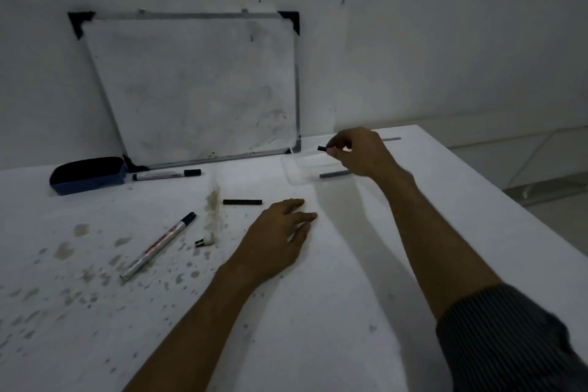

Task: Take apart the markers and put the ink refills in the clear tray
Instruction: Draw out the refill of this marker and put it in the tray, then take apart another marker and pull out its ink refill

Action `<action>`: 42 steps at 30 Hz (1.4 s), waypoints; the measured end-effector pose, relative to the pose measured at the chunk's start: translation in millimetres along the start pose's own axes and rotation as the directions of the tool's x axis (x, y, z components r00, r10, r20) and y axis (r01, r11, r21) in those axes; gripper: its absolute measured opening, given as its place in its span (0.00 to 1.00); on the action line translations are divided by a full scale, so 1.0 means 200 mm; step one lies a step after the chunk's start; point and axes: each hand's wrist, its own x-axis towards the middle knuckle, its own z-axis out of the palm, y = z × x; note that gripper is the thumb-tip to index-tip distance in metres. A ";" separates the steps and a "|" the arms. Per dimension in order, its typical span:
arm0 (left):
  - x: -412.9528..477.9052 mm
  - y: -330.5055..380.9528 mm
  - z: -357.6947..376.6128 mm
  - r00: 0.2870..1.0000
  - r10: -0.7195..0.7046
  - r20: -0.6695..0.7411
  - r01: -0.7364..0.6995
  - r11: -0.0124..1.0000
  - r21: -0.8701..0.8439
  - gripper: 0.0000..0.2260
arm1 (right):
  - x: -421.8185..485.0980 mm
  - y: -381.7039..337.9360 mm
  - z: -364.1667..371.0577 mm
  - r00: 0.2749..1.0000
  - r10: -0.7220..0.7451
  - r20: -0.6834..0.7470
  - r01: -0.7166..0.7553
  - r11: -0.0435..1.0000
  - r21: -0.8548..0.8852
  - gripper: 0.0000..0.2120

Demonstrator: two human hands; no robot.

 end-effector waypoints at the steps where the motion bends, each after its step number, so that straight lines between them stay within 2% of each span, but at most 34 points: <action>1: 0.00 0.00 0.00 1.000 -0.001 -0.002 0.001 1.000 -0.002 0.16 | 0.06 0.01 -0.01 0.996 -0.016 0.085 0.019 0.999 -0.037 0.10; 5: 0.00 0.00 0.00 1.000 -0.003 0.003 0.003 1.000 -0.009 0.16 | 0.27 0.05 0.01 0.926 0.023 0.377 0.040 0.986 -0.160 0.11; 9: 0.00 0.01 0.00 1.000 -0.003 -0.016 0.003 1.000 -0.014 0.15 | 0.38 0.06 0.08 0.866 0.087 0.493 0.027 0.975 -0.218 0.10; 12: 0.00 0.01 0.00 1.000 0.005 -0.021 -0.006 1.000 -0.020 0.15 | 0.41 0.07 0.11 0.849 0.129 0.513 0.011 0.965 -0.261 0.11; 15: 0.01 0.00 0.00 1.000 0.000 -0.016 -0.001 1.000 -0.029 0.16 | 0.39 0.06 0.10 0.858 0.129 0.497 -0.009 0.972 -0.235 0.11; 17: 0.00 0.01 0.00 1.000 -0.004 -0.013 0.004 0.999 -0.032 0.16 | 0.34 0.04 0.06 0.892 0.108 0.439 -0.032 0.983 -0.179 0.12; 21: -0.01 0.02 -0.06 0.999 -0.014 0.039 0.016 0.998 -0.055 0.15 | 0.14 -0.08 -0.02 0.988 0.029 0.152 -0.035 0.999 0.036 0.13; 24: 0.00 0.04 -0.20 0.984 0.024 0.175 -0.012 0.998 -0.069 0.14 | -0.10 -0.19 -0.02 0.999 -0.014 -0.036 0.021 0.978 0.207 0.12; 27: -0.04 0.04 -0.36 0.981 0.015 0.192 -0.003 0.998 -0.062 0.12 | -0.34 -0.28 0.06 0.999 -0.006 0.038 -0.004 0.971 0.240 0.08; 29: -0.13 0.00 -0.45 0.988 -0.019 0.152 0.028 0.998 -0.055 0.11 | -0.43 -0.34 0.16 0.990 -0.009 0.144 -0.021 0.978 0.208 0.08; 32: -0.28 -0.09 -0.55 0.998 -0.069 -0.006 0.068 0.996 -0.065 0.09 | -0.48 -0.44 0.35 0.975 -0.055 0.214 0.025 0.990 0.141 0.11; 35: -0.41 -0.22 -0.62 0.980 -0.145 -0.133 0.145 0.989 -0.014 0.09 | -0.47 -0.54 0.52 0.987 -0.027 0.160 0.015 0.997 0.072 0.16; 38: -0.54 -0.33 -0.65 0.944 -0.215 -0.251 0.238 0.969 0.064 0.14 | -0.44 -0.62 0.64 0.996 0.041 0.079 -0.042 0.999 0.009 0.20; 42: -0.70 -0.44 -0.60 0.858 -0.354 -0.373 0.394 0.919 0.035 0.27 | -0.44 -0.66 0.71 0.994 0.101 -0.042 -0.100 0.995 0.007 0.13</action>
